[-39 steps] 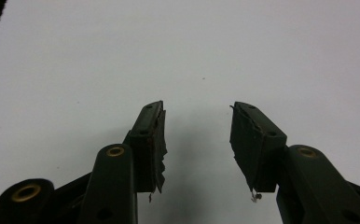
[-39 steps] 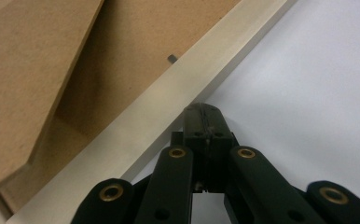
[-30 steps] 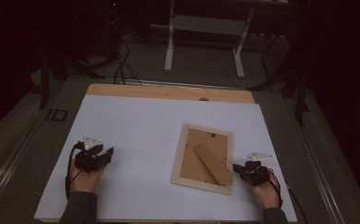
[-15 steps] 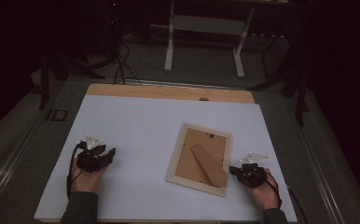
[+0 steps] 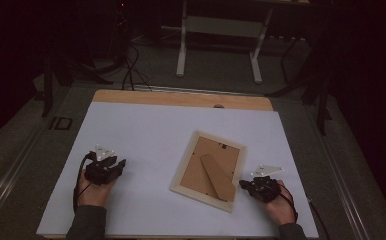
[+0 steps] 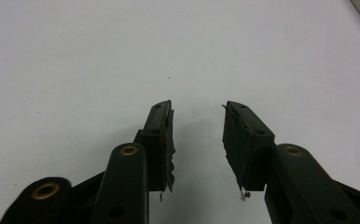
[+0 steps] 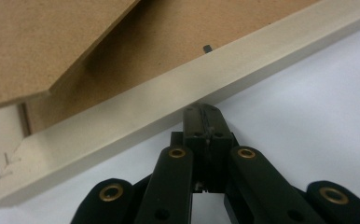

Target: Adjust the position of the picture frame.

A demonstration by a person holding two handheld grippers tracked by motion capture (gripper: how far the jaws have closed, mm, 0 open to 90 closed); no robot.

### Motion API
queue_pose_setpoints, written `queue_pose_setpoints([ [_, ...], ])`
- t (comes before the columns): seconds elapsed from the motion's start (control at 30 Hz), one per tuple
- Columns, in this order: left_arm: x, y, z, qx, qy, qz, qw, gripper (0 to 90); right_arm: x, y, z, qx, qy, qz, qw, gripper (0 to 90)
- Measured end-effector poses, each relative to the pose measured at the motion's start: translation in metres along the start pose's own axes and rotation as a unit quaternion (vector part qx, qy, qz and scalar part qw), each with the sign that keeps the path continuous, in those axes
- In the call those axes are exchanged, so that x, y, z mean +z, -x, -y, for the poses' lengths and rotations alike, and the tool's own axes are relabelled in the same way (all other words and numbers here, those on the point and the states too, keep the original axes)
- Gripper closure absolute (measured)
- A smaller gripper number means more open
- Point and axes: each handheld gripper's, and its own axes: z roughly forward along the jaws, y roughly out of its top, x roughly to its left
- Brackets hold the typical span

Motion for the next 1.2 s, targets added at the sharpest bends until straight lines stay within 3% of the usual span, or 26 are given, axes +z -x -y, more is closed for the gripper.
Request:
queue_pose_setpoints([
  [0.27,0.0,0.001,0.0,-0.003,0.002,0.002,1.0,64.6,0.007,-0.011,-0.006,-0.015,0.001,-0.03,0.9994,89.9],
  [0.87,0.002,0.012,-0.001,0.019,-0.004,0.026,0.9995,70.0,0.014,-0.02,-0.012,-0.029,0.003,-0.046,0.9985,89.9],
  [1.0,0.002,0.013,-0.001,0.018,-0.001,0.043,0.9989,69.9,0.016,-0.023,-0.014,-0.034,0.003,-0.051,0.9981,89.9],
  [1.1,0.002,0.013,-0.001,0.011,0.007,0.074,0.9971,69.9,0.018,-0.026,-0.016,-0.036,0.004,-0.054,0.9979,89.9],
  [1.2,0.001,0.015,-0.001,0.014,0.012,0.093,0.9955,70.0,0.02,-0.028,-0.017,-0.038,0.005,-0.058,0.9976,89.9],
])
